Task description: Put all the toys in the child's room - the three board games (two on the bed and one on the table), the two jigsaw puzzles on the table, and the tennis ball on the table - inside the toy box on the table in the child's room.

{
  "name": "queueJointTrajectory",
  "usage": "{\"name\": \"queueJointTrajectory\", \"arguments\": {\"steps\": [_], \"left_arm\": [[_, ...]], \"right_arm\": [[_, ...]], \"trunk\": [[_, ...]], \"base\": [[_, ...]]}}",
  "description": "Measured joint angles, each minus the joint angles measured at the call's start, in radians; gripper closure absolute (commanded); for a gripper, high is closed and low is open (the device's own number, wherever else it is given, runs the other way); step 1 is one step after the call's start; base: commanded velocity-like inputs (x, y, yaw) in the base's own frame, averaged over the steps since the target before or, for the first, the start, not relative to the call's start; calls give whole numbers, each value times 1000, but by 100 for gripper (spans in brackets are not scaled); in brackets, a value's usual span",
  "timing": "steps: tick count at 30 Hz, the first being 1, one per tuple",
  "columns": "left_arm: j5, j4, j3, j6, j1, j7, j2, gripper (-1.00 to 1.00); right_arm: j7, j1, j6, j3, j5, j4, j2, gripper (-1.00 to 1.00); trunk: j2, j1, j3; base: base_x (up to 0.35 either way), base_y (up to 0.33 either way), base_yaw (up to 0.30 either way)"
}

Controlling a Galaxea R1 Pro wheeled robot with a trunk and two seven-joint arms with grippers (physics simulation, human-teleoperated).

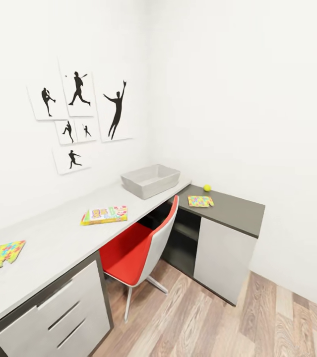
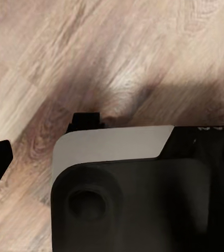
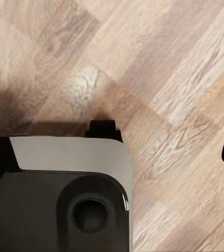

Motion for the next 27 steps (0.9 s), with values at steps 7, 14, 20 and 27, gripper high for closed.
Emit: {"name": "queueJointTrajectory", "arguments": {"steps": [7,14,20,27], "left_arm": [[20,-3,0,53,-79,2,-20,-100],[39,-5,0,98,-166,6,-46,-100],[49,-6,1,146,-253,9,-75,-100],[64,-7,2,183,-341,10,-97,-100]], "right_arm": [[-1,-96,75,0,-3,-3,3,-100],[-1,-193,187,0,-3,-6,8,-100],[0,-288,255,0,-4,-9,11,-100],[1,-367,284,-1,-6,-18,12,-100]], "trunk": [[0,0,0],[0,0,0],[0,0,0],[0,0,0]], "base": [[0,0,-286],[0,0,-286],[0,0,-286],[0,0,-285]]}}
